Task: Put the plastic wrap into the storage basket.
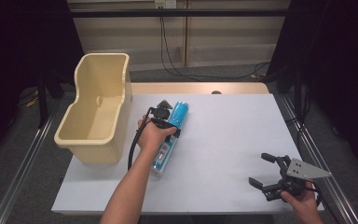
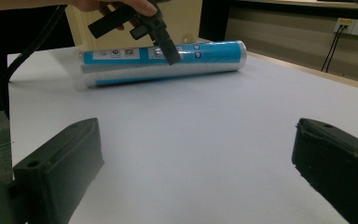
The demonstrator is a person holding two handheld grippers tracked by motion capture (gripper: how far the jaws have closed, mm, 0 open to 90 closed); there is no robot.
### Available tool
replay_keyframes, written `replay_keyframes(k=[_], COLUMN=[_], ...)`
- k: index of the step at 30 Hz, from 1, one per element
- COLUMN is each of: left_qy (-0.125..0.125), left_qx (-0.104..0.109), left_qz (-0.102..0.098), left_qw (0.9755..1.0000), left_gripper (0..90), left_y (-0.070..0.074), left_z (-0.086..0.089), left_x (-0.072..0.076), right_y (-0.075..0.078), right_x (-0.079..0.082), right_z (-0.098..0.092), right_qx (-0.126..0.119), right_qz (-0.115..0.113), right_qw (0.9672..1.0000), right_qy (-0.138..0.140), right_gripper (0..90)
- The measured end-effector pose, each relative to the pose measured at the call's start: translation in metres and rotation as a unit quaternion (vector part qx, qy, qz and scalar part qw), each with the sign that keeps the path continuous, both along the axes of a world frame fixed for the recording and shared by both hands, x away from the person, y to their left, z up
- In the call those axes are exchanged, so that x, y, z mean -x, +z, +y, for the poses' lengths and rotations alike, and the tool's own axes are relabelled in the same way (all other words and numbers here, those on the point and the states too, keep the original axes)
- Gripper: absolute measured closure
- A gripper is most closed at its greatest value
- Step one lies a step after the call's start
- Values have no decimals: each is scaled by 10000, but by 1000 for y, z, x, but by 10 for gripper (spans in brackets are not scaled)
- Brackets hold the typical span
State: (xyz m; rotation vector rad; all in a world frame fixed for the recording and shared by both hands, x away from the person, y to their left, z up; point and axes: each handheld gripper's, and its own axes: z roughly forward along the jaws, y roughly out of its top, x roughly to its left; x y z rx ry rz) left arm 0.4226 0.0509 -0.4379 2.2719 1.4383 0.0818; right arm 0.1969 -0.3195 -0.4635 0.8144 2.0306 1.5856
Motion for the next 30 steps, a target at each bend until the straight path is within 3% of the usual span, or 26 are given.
replay_keyframes(k=[9, 12, 15, 19, 22, 24, 30], left_qy=[108, 208, 254, 220, 242, 285, 319], left_qx=[-195, -191, -342, -385, -268, -256, -155], left_qz=[250, 280, 285, 475, 461, 584, 448], left_qw=[9994, 9992, 9987, 9979, 9983, 9976, 9984], left_gripper=[302, 317, 319, 320, 321, 321, 321], left_y=[-13, -11, -9, -4, 12, 22, 49], left_z=[-9, -8, -11, -10, -9, -9, -5], left_x=[-11, -11, -10, -9, -7, -7, -3], right_y=[0, 0, 0, 0, 0, 0, 0], right_x=[0, 1, 0, 1, 0, 0, 1], right_z=[0, -1, -1, -1, -1, -1, -1], right_qx=[-19, -11, -5, -32, -26, -40, -51], right_qz=[-22, -28, -21, -10, 0, -4, -19], right_qw=[10000, 10000, 10000, 10000, 10000, 10000, 10000], right_qy=[6, -2, 13, -13, -15, -12, -18], right_gripper=[11, 11, 11, 11, 11, 11, 11])
